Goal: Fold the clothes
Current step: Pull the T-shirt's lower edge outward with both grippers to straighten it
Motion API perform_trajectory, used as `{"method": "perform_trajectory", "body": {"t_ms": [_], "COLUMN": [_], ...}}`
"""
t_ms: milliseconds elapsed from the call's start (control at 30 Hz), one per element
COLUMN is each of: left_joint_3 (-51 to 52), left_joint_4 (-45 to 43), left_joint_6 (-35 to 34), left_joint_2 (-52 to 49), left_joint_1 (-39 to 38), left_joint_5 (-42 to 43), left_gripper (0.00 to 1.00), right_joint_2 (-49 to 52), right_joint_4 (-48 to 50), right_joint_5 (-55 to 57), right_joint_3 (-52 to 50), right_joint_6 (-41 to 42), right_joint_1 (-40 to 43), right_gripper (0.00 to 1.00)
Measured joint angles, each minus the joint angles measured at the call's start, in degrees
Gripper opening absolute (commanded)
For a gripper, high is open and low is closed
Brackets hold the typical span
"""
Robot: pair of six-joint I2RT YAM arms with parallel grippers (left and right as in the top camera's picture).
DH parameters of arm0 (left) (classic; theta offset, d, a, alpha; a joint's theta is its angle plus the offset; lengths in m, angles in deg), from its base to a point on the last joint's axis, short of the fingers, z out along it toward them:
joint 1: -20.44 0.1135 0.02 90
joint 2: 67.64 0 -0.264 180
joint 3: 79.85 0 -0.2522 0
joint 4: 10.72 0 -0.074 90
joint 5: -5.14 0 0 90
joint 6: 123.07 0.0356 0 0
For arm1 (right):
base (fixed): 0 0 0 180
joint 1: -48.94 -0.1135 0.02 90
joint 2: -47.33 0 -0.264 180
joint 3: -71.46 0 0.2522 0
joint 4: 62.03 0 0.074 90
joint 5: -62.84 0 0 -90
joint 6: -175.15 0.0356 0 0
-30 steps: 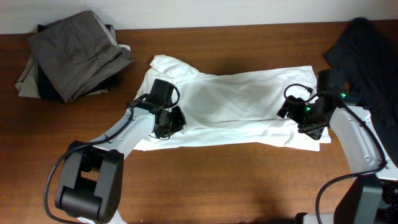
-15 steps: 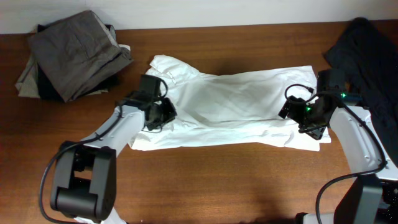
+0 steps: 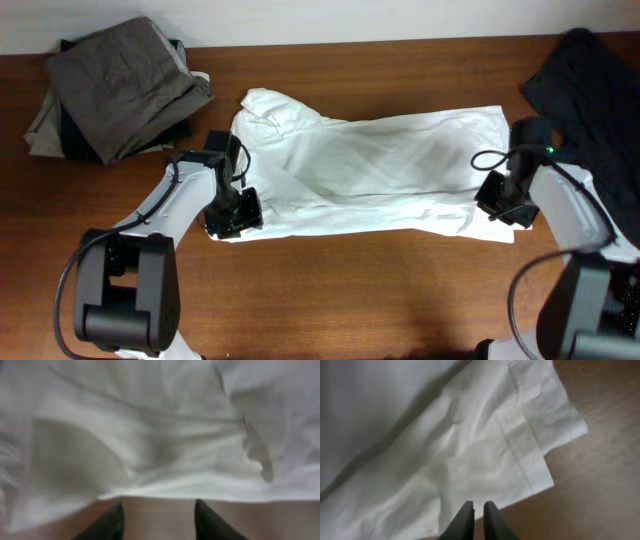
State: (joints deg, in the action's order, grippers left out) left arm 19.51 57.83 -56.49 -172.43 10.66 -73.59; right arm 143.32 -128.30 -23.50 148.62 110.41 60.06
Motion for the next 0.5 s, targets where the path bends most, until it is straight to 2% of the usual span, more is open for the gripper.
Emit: {"method": "perform_trajectory", "body": {"t_ms": [100,333,500], "left_joint_3": [0.00,-0.07,-1.70], "left_joint_4": [-1.66,-4.94,-4.15], "left_joint_6": [0.33,0.55,0.57], "left_joint_2": [0.00,-1.20,-6.03], "left_joint_1": [0.22,0.22,1.51], "left_joint_5": [-2.47,-4.31,-3.26], "left_gripper": [0.36,0.20,0.11], "right_joint_2": [4.13,7.65,7.93], "right_joint_4": [0.26,1.90,2.43], "right_joint_5": [0.00,0.02,1.11], "right_joint_3": [-0.13,-0.20,-0.20], "right_joint_6": [0.22,0.31,0.17], "right_joint_1": [0.00,0.00,0.00], "right_gripper": [0.09,0.11,0.04]}}
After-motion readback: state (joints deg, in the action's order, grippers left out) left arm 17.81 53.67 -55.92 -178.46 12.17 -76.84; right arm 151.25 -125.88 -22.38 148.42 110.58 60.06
